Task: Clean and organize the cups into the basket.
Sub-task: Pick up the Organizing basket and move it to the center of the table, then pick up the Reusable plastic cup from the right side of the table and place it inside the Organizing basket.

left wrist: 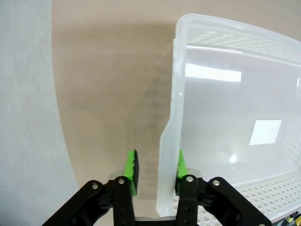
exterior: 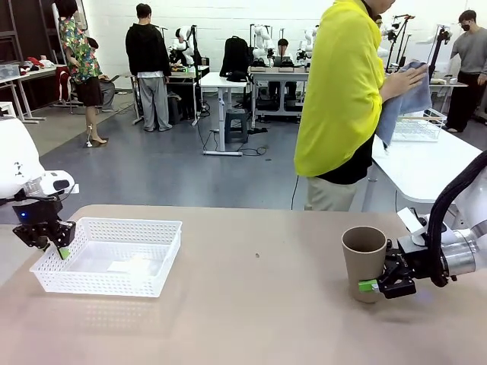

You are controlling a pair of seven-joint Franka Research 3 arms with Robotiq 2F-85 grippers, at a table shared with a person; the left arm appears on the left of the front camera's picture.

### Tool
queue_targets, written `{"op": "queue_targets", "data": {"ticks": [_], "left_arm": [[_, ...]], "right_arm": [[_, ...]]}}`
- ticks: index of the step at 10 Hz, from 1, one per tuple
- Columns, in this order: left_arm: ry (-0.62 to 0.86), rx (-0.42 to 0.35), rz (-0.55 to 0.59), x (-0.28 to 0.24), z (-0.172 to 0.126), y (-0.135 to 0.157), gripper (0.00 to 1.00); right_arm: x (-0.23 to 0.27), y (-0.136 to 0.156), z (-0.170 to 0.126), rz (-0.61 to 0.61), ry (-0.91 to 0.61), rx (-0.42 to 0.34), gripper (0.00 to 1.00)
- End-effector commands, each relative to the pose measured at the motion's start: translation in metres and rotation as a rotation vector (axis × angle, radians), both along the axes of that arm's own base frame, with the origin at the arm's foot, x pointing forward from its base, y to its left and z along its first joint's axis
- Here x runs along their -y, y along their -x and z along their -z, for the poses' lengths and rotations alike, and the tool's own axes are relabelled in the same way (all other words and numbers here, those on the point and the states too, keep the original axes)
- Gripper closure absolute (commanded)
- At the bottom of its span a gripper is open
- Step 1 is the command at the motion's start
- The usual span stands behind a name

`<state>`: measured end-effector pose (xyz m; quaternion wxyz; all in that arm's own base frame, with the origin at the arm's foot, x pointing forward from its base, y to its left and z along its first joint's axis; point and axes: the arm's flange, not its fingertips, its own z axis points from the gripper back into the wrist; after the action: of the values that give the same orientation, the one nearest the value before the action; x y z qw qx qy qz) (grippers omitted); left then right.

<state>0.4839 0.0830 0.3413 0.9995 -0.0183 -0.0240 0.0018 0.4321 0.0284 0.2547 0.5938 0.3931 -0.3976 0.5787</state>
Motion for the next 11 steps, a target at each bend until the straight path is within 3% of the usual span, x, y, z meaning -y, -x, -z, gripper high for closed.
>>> {"op": "queue_targets", "data": {"ticks": [1,2,3,4,6,8,11], "left_arm": [[-0.017,-0.019,-0.030,0.001,-0.002,-0.004,1.00],[-0.012,-0.017,-0.041,0.001,-0.002,-0.004,1.00],[0.001,-0.020,-0.053,0.002,-0.002,-0.005,1.00],[0.032,-0.018,-0.066,0.008,-0.002,-0.004,1.00],[0.062,-0.020,-0.071,0.039,-0.008,0.002,1.00],[0.035,0.005,0.002,0.087,-0.017,0.009,1.00],[-0.057,0.055,0.086,0.164,-0.028,0.014,1.00]], "right_arm": [[-0.003,-0.008,0.003,0.022,-0.032,0.009,1.00],[-0.003,-0.008,0.003,0.023,-0.033,0.007,0.78],[-0.002,-0.007,0.001,0.034,-0.034,0.008,1.00],[0.002,-0.002,-0.013,0.083,-0.031,-0.002,1.00],[0.025,0.024,-0.080,0.171,-0.089,0.060,1.00],[0.050,0.047,-0.157,0.300,-0.091,0.134,1.00],[0.068,0.065,-0.230,0.396,-0.086,0.197,1.00]]}}
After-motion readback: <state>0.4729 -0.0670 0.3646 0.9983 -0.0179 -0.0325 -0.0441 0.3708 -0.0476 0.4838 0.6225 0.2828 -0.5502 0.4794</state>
